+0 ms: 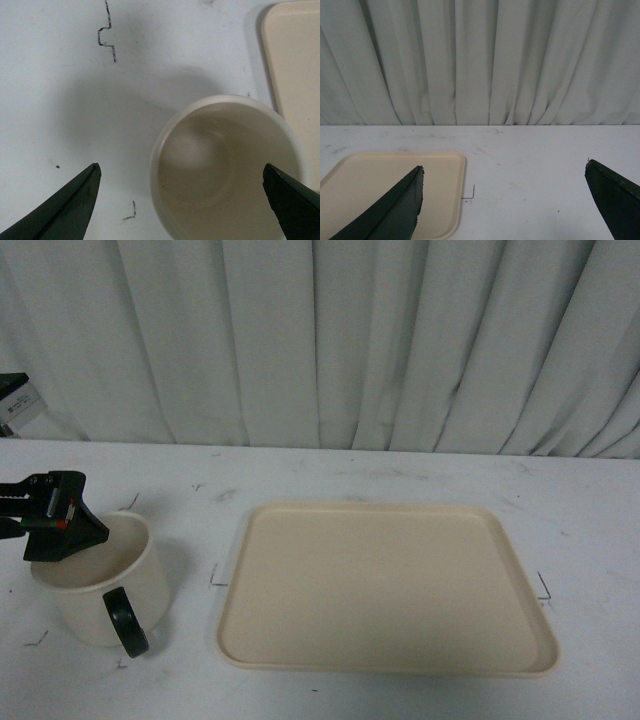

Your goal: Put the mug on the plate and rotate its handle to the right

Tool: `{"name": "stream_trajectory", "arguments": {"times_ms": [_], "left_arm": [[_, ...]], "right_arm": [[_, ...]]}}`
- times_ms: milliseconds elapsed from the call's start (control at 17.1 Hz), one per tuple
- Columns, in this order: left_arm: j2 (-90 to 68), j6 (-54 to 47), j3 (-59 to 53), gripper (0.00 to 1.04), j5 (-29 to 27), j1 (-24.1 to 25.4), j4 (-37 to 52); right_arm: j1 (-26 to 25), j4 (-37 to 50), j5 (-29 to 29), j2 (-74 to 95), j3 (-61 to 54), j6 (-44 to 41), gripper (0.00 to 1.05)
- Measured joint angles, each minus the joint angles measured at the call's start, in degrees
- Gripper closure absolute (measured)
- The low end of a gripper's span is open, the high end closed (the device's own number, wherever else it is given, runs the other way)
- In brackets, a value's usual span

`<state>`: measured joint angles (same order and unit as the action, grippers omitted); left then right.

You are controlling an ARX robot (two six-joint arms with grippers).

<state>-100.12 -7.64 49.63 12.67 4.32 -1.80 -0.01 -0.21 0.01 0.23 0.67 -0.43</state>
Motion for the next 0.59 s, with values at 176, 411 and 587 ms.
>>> {"name": "stream_trajectory", "arguments": {"times_ms": [176,411,587], "left_arm": [[-1.66,-1.86,-0.15,0.07,-2.6,0.5,2.34],[-4.9,-1.86,-0.15,0.07,-4.13,0.76,4.85],[-5.18,-1.84,-0.15,0.31,-5.14,0.74,6.08]], "right_arm": [[0.0,0.02,0.0,0.0,0.0,0.0,0.06],[0.0,0.02,0.0,0.0,0.0,0.0,0.06],[0.0,0.02,0.0,0.0,0.0,0.0,0.06]]}}
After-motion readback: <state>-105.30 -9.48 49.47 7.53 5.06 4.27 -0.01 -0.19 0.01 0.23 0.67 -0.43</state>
